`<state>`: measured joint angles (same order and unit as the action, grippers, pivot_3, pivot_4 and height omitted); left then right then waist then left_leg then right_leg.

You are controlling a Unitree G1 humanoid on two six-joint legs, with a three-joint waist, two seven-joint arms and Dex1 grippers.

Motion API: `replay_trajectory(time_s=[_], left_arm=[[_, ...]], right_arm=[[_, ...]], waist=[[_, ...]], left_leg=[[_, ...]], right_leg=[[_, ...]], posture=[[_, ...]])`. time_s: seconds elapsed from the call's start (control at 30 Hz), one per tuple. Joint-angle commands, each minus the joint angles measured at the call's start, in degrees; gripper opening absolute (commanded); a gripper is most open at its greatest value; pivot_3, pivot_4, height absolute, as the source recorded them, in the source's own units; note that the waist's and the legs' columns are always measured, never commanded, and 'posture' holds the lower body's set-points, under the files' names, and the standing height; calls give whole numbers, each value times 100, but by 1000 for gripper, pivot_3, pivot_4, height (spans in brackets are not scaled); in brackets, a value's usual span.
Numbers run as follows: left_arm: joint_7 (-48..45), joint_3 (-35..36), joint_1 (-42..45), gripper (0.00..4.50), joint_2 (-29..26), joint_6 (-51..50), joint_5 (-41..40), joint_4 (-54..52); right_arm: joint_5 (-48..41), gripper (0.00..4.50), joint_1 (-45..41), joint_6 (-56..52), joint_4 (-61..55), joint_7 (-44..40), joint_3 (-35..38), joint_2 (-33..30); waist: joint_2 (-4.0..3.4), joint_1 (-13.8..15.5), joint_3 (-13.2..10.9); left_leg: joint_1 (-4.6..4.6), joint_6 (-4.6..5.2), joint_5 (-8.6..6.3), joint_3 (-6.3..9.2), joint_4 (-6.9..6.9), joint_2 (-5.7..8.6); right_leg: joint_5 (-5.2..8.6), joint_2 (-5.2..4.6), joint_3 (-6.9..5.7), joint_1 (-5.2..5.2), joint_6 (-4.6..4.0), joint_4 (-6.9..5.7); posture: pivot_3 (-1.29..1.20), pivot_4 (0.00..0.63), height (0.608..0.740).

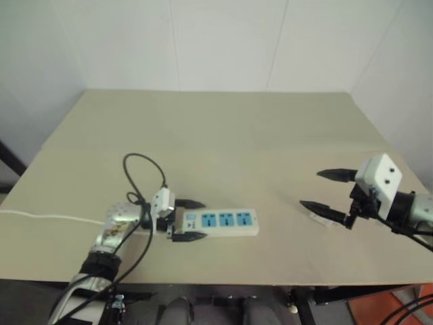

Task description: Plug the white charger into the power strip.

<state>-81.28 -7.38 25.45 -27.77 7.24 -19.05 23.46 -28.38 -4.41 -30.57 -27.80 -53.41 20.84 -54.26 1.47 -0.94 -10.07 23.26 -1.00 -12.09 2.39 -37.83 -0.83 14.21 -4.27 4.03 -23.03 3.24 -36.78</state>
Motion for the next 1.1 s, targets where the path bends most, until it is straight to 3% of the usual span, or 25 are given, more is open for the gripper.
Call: replay_trajectory(time_s=[0.03, 0.7, 1.1], left_arm=[[152, 169, 66, 4473, -9, 64, 8, -25], [187, -10, -300, 4473, -22, 480, 430, 526], [353, -30, -60, 4473, -19, 865, 638, 1206]], right_arm=[[-112, 4500, -121, -18, -125, 62, -4, 3], [-213, 4500, -280, 5, -91, 8, -96, -90], [-215, 4500, -392, 7, -68, -18, -193, -84]], waist=[[0, 8, 0], [-9, -11, 6], [-53, -14, 40]], left_leg=[[0, 0, 0, 0, 0, 0], [-9, 0, 0, 0, 0, -1], [-84, -1, -1, -2, 3, -2]], right_leg=[[0, 0, 0, 0, 0, 0], [1, 1, 0, 5, 2, -2], [14, -1, 0, 81, 13, 3]], posture=[[0, 150, 740], [0, 150, 740], [0, 150, 740]])
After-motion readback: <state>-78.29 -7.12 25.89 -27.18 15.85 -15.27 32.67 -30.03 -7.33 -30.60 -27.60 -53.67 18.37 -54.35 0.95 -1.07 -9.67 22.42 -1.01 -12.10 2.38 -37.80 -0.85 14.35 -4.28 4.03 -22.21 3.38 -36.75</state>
